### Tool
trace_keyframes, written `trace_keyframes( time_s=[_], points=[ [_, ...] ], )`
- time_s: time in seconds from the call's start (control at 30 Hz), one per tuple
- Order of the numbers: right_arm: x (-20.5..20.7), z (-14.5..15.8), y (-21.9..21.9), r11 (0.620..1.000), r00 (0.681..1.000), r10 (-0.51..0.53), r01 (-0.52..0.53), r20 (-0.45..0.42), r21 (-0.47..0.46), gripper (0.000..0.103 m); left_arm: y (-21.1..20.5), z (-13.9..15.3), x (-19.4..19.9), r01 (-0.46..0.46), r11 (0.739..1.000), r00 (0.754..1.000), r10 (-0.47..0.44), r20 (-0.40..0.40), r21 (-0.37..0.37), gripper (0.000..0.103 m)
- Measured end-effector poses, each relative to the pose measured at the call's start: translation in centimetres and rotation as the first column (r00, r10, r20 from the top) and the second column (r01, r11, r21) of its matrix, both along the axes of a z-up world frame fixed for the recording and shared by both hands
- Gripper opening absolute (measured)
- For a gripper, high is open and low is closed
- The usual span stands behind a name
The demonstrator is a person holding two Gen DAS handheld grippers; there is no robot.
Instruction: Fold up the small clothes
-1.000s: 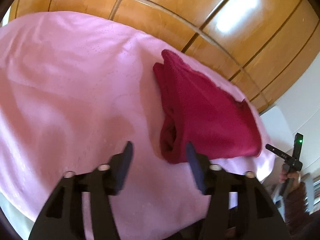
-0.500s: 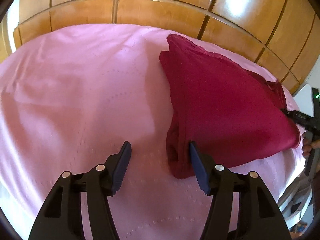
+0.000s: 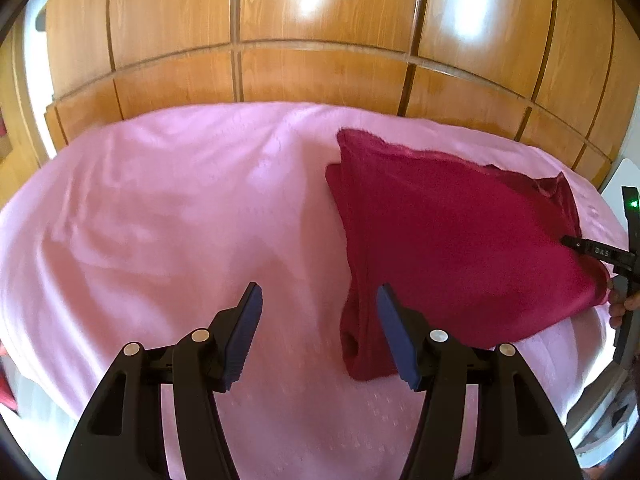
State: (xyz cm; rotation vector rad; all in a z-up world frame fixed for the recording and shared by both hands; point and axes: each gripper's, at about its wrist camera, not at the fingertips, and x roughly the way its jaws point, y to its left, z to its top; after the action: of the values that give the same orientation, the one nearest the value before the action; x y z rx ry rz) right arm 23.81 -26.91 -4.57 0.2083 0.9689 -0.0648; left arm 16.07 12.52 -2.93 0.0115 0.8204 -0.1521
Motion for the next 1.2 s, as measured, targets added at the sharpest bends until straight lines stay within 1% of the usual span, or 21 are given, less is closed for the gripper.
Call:
trace_keyframes(
  time_s=[0.27,0.47,0.63,0.77,0.83,0.9,0.93,1.03,1.1,1.13,1.2],
  points=[
    [0.2,0.1,-0.1,1.0,1.0,0.008,-0.008,-0.01,0.002,0.073,-1.5,1.2,1.0,0.031,0.999,0.998,-0.033,0.059,0.03,0.059],
    [0.3,0.0,-0.1,1.0,1.0,0.014,-0.014,-0.007,0.005,0.076,-3.4,1.1,1.9,0.077,0.996,0.995,-0.08,0.068,0.041,0.059],
    [0.3,-0.1,-0.2,1.0,1.0,0.019,-0.019,-0.002,0.012,0.078,-4.7,0.0,2.8,0.116,0.992,0.992,-0.118,0.043,0.049,0.059],
    [0.4,0.4,-0.5,0.999,0.999,0.038,-0.038,-0.012,0.025,0.079,-5.4,-2.4,4.2,0.133,0.99,0.991,-0.132,-0.033,0.051,0.059],
    [0.0,1.6,-1.5,0.996,0.999,0.029,-0.03,0.016,0.08,0.079,-5.2,-4.0,4.9,0.129,0.992,0.988,-0.127,-0.09,0.013,0.059],
    [-0.6,2.6,-2.9,0.991,0.999,0.0,-0.005,0.044,0.132,0.079,-4.5,-4.4,5.1,0.11,0.993,0.988,-0.114,-0.106,-0.042,0.059],
    [-0.9,2.9,-3.7,0.987,0.999,-0.017,0.008,0.052,0.162,0.081,-4.2,-4.3,5.1,0.103,0.993,0.988,-0.108,-0.106,-0.06,0.059],
    [-1.7,2.4,-6.3,0.974,0.997,-0.079,0.071,0.024,0.217,0.082,-3.5,-3.3,4.5,0.072,0.994,0.995,-0.077,-0.06,-0.082,0.059],
    [-2.1,0.9,-7.9,0.952,0.994,-0.108,0.11,-0.023,0.286,0.082,-3.0,-2.4,4.0,0.061,0.993,0.998,-0.064,-0.023,-0.103,0.059],
    [-2.3,0.0,-8.5,0.936,0.993,-0.112,0.121,-0.047,0.331,0.081,-2.6,-1.7,3.6,0.057,0.99,0.998,-0.058,0.0,-0.127,0.059],
    [-2.8,-1.1,-8.9,0.91,0.992,-0.106,0.123,-0.064,0.396,0.079,-2.2,-0.9,3.2,0.063,0.986,0.998,-0.06,0.024,-0.154,0.059]
  ],
)
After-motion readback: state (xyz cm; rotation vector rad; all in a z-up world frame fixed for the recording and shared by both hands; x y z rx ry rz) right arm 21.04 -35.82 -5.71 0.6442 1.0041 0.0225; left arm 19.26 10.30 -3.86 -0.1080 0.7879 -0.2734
